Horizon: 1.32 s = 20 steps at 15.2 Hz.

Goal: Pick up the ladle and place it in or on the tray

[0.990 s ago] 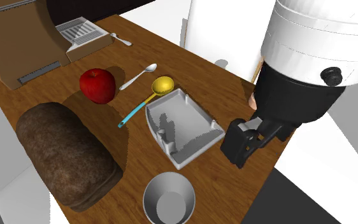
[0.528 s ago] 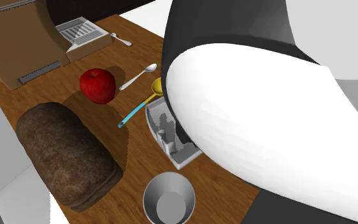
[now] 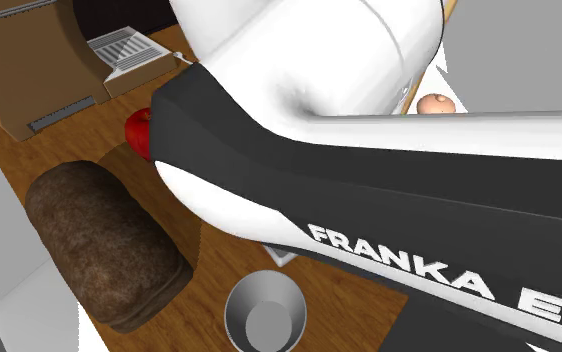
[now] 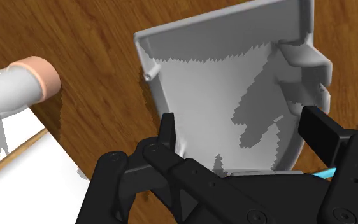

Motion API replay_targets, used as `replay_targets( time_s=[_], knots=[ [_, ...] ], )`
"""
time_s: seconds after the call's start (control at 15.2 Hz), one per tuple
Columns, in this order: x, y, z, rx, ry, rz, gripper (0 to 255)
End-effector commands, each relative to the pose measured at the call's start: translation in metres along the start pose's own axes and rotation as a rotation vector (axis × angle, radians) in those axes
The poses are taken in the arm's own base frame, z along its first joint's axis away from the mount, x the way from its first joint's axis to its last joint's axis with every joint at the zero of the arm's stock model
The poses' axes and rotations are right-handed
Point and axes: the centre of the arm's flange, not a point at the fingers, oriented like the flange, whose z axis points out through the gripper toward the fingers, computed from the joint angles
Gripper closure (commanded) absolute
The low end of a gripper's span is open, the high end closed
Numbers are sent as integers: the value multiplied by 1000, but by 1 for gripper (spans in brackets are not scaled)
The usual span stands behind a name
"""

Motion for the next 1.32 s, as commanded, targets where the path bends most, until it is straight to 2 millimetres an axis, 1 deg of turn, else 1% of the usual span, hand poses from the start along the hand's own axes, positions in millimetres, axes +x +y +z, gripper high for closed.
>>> replay_targets(
  time_s=[0.0,0.53,1.06,1.12,1.25],
  knots=[
    [23,-12,11,-28,20,8,0],
    [107,-54,52,-139,94,38,0],
    [196,-88,90,-251,168,68,0],
    [201,-90,92,-258,173,70,0],
    [203,-87,102,-258,173,70,0]
  ],
)
